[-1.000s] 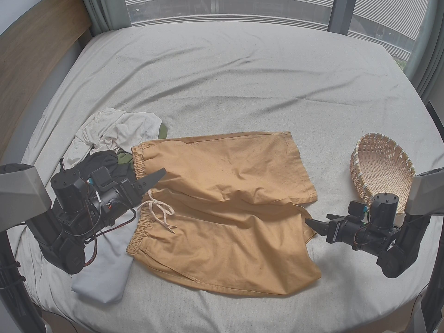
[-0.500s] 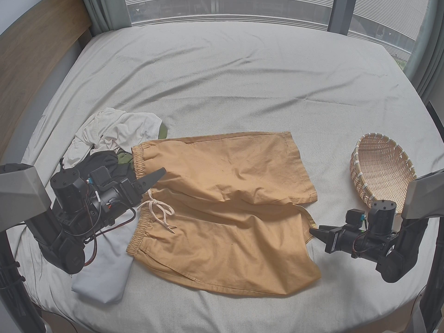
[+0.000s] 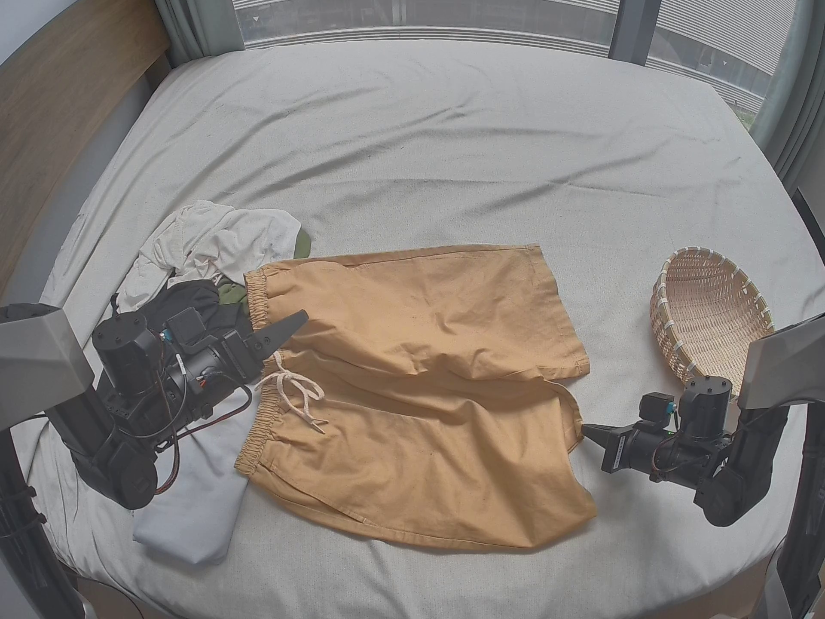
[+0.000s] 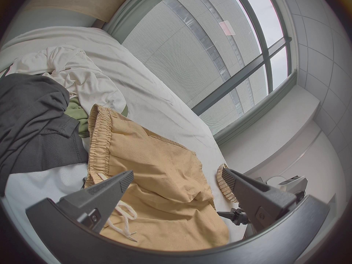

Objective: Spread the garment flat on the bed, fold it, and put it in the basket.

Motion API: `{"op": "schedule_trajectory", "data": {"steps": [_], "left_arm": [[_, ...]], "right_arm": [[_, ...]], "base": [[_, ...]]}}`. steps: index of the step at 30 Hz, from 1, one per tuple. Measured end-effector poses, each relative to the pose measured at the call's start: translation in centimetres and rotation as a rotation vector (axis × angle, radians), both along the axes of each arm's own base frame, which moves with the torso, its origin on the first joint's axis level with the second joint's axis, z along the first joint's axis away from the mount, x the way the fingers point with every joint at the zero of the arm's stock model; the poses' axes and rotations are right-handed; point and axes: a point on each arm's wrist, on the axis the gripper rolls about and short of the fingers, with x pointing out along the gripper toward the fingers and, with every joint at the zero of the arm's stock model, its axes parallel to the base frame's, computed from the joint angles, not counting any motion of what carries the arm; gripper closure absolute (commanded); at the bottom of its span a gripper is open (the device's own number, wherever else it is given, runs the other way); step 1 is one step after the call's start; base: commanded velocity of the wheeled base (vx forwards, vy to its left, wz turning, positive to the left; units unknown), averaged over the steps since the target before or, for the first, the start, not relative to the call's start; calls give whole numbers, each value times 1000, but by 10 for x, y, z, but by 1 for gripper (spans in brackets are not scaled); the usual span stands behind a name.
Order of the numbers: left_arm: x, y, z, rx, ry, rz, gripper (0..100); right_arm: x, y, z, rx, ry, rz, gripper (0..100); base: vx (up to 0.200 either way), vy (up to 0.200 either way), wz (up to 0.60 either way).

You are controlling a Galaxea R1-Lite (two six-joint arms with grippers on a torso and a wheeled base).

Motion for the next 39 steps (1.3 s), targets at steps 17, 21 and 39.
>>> {"op": "schedule_trajectory", "data": {"steps": [17, 21, 39], "left_arm": [[0, 0, 0, -1, -1, -1, 0], [0, 0, 0, 0, -1, 0, 0], [0, 0, 1, 0, -2, 0, 0]], "right_arm": [[5, 1, -1, 1, -16, -2, 0], [5, 2, -3, 0, -14, 1, 0], [7, 0, -7, -1, -23, -7, 100]], "base": [[0, 0, 0], [0, 0, 0], [0, 0, 0]]}}
